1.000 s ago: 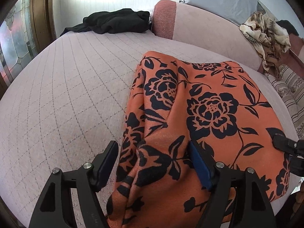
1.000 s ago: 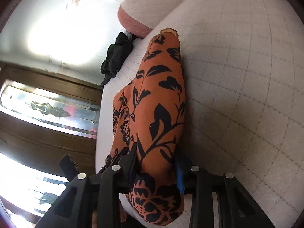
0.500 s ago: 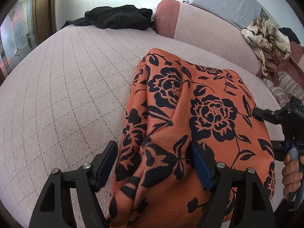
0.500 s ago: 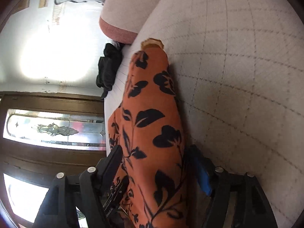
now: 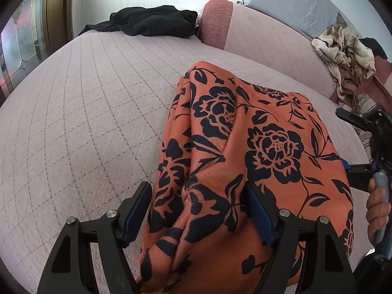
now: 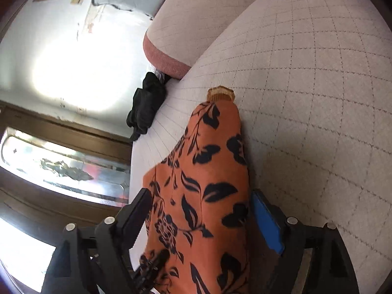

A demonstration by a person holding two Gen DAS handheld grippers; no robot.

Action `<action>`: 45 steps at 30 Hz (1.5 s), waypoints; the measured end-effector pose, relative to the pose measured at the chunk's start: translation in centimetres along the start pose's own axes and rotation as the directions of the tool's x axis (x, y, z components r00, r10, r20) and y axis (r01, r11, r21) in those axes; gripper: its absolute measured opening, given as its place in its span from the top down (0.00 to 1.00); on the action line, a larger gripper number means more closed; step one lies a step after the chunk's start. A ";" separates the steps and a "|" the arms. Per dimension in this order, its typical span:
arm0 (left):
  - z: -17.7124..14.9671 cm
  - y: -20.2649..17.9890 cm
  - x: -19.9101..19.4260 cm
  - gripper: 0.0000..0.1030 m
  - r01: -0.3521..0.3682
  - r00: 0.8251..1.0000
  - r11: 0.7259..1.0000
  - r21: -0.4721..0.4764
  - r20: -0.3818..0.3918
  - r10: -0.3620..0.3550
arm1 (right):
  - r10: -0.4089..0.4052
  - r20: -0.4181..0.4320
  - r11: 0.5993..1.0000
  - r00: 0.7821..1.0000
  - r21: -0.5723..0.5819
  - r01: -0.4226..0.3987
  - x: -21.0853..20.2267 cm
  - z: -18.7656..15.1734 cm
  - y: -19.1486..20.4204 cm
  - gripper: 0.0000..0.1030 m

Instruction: Fold small clothes

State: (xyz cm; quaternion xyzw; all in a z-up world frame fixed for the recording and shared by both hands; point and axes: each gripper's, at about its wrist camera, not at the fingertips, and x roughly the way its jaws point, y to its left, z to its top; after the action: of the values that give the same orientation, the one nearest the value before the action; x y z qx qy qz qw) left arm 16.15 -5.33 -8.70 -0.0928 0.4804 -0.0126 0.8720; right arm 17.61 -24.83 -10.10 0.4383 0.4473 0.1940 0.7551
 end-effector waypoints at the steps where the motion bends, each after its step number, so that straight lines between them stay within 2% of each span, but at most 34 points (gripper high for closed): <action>1: 0.0 0.0 0.0 0.24 0.001 1.000 1.000 0.001 0.000 -0.001 | 0.015 -0.040 0.998 0.999 0.058 -0.013 1.4 0.7 -0.8 0.18; 2: 0.1 -0.2 0.1 0.24 0.002 1.000 1.000 0.000 -0.001 -0.002 | 0.012 -0.093 0.994 0.996 0.113 -0.002 3.0 1.2 -1.7 0.26; 3: 0.0 -0.2 0.1 0.24 0.004 1.000 1.000 -0.003 0.000 -0.004 | -0.019 -0.119 0.993 0.993 0.118 0.033 4.0 1.6 -1.8 0.64; 4: 0.1 -0.1 0.1 0.24 0.007 1.000 1.000 -0.007 -0.002 -0.007 | -0.055 -0.114 0.996 0.992 0.068 0.063 4.2 1.7 -0.9 0.65; 5: 0.1 0.0 0.1 0.24 0.006 1.000 1.000 -0.013 -0.003 -0.006 | -0.096 -0.075 0.995 0.993 -0.045 0.092 3.7 1.4 1.2 0.70; 6: 0.1 0.0 0.1 0.24 0.011 1.000 1.000 -0.019 -0.004 -0.012 | -0.129 -0.033 0.981 0.991 -0.150 0.122 3.0 0.9 3.1 0.71; 7: 0.2 0.0 0.2 0.24 0.013 1.000 1.000 -0.021 -0.006 -0.014 | -0.161 0.000 0.970 0.987 -0.182 0.158 2.7 0.5 3.5 0.71; 8: 0.2 -0.2 0.3 0.24 0.014 1.000 1.000 -0.016 -0.008 -0.014 | -0.207 -0.010 0.968 0.978 -0.148 0.203 3.4 0.4 2.6 0.71; 9: 0.2 -0.3 0.3 0.24 0.010 1.000 1.000 -0.012 -0.004 -0.010 | -0.228 -0.041 0.970 0.973 -0.095 0.224 4.3 0.5 1.2 0.64; 10: 0.1 -0.2 0.1 0.24 0.013 1.000 1.000 -0.013 0.003 -0.013 | -0.191 -0.050 0.981 0.980 -0.035 0.189 4.3 0.5 0.1 0.62; 11: 0.1 0.0 -0.2 0.24 0.026 1.000 0.999 -0.020 0.006 -0.025 | -0.155 -0.036 0.988 0.987 -0.006 0.155 3.8 0.5 0.0 0.52; 12: 0.1 0.3 -0.5 0.25 0.042 0.999 0.998 -0.037 0.007 -0.041 | -0.168 -0.022 0.986 0.986 -0.017 0.168 3.2 0.2 0.6 0.37; 13: 0.0 0.7 -1.2 0.25 0.051 0.999 0.997 -0.056 0.015 -0.050 | -0.200 0.009 0.978 0.980 -0.060 0.200 2.4 -0.2 1.6 0.31; 15: 0.0 1.4 -3.3 0.26 0.083 0.995 0.993 -0.081 0.063 -0.078 | -0.259 0.085 0.947 0.962 -0.176 0.270 0.4 -1.0 4.2 0.31; 17: 0.0 2.2 -4.8 0.26 0.120 0.990 0.988 -0.098 0.092 -0.111 | -0.226 0.122 0.936 0.966 -0.248 0.250 -0.7 -2.0 6.8 0.31; 18: -0.1 2.6 -4.8 0.27 0.100 0.993 0.990 -0.099 0.074 -0.092 | -0.206 0.122 0.930 0.971 -0.283 0.233 -1.0 -2.7 8.0 0.31; 19: -0.4 3.0 -4.0 0.32 0.063 0.998 0.992 -0.109 0.025 -0.060 | -0.186 0.117 0.921 0.975 -0.325 0.215 -1.2 -3.5 9.2 0.31; 20: -1.1 3.9 -2.6 0.41 0.047 0.997 0.988 -0.147 -0.056 -0.056 | -0.169 0.104 0.912 0.980 -0.362 0.195 -1.0 -4.4 10.2 0.31; 21: -1.7 5.3 -1.7 0.42 0.094 0.990 0.966 -0.239 -0.080 -0.116 | -0.154 0.084 0.904 0.985 -0.391 0.174 -1.3 -5.6 10.5 0.29; 22: -1.5 5.7 -2.1 0.44 0.111 0.989 0.957 -0.268 -0.069 -0.134 | -0.148 0.049 0.899 0.988 -0.409 0.155 -0.8 -6.4 10.7 0.29; 24: -0.7 5.3 -3.5 0.51 0.119 0.989 0.963 -0.243 -0.055 -0.136 | -0.187 -0.013 0.891 0.982 -0.423 0.163 0.1 -7.6 9.7 0.29; 25: -0.5 5.2 -4.1 0.51 0.132 0.989 0.962 -0.241 -0.036 -0.145 | -0.208 -0.027 0.885 0.978 -0.430 0.177 0.5 -8.2 9.1 0.29; 29: 1.5 4.9 -5.8 0.51 0.195 0.980 0.958 -0.208 0.002 -0.199 | -0.207 -0.017 0.871 0.978 -0.460 0.176 0.4 -9.5 8.4 0.28; 33: 5.6 3.3 -4.2 0.48 0.227 0.973 0.965 -0.129 -0.003 -0.229 | -0.195 -0.023 0.874 0.981 -0.458 0.163 0.1 -9.7 8.0 0.28; 35: 7.7 2.7 -1.7 0.48 0.211 0.975 0.972 -0.100 -0.043 -0.216 | -0.181 -0.022 0.880 0.983 -0.450 0.152 -0.2 -9.8 7.8 0.28; 36: 8.7 2.5 0.3 0.51 0.217 0.970 0.972 -0.095 -0.088 -0.225 | -0.173 -0.022 0.883 0.985 -0.446 0.145 -0.7 -9.9 7.6 0.28; 37: 9.4 2.6 2.7 0.60 0.201 0.967 0.974 -0.102 -0.139 -0.214 | -0.167 -0.022 0.887 0.986 -0.440 0.141 -1.0 -10.0 7.4 0.28; 38: 9.8 2.9 4.5 0.70 0.151 0.970 0.985 -0.089 -0.180 -0.165 | -0.161 -0.023 0.890 0.987 -0.436 0.135 -1.0 -10.0 7.3 0.28; 39: 10.3 3.5 5.9 0.67 0.115 0.974 0.989 -0.093 -0.184 -0.131 | -0.154 -0.024 0.891 0.988 -0.435 0.128 -0.9 -9.9 7.3 0.28; 41: 11.2 5.1 7.0 0.64 0.133 0.966 0.974 -0.182 -0.194 -0.169 | -0.144 -0.037 0.893 0.989 -0.435 0.114 -0.9 -10.0 7.0 0.28; 42: 11.7 5.1 6.9 0.64 0.131 0.967 0.975 -0.180 -0.191 -0.165 | -0.145 -0.038 0.890 0.989 -0.441 0.114 -0.8 -10.2 7.0 0.28; 45: 11.8 4.1 5.9 0.64 0.088 0.981 0.992 -0.088 -0.164 -0.102 | -0.154 -0.033 0.873 0.988 -0.473 0.120 -0.8 -10.6 7.1 0.28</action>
State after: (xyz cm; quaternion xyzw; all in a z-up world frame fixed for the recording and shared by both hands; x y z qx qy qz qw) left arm 28.98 -0.15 -8.18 -0.1492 0.5475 -0.0427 0.8223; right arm 8.98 -16.38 -6.07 0.2027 0.4429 0.2576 0.8345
